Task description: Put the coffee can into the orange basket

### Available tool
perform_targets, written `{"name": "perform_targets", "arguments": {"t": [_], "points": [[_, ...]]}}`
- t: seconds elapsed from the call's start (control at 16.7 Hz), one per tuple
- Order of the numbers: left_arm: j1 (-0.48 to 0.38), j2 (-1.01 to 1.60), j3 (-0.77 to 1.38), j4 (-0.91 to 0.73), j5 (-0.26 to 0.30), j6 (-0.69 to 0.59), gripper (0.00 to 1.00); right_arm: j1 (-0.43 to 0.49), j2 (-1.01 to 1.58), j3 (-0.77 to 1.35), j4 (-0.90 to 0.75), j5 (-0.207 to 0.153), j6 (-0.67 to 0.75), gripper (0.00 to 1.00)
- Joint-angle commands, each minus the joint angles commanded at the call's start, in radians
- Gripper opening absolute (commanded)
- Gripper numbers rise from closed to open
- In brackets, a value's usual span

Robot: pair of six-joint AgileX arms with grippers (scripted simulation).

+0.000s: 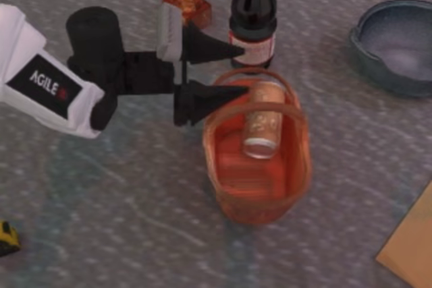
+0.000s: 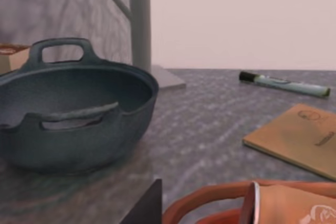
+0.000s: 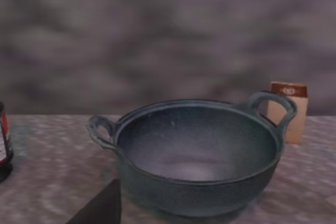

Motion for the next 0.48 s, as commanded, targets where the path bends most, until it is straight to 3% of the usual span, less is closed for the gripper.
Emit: {"name": "perform_targets", "arguments": {"t": [0.48], "points": [[0.0, 0.0, 0.0, 0.0, 0.0, 0.0, 1.0, 0.0, 0.0, 0.0, 0.0, 0.0, 0.0, 1.0]]}}
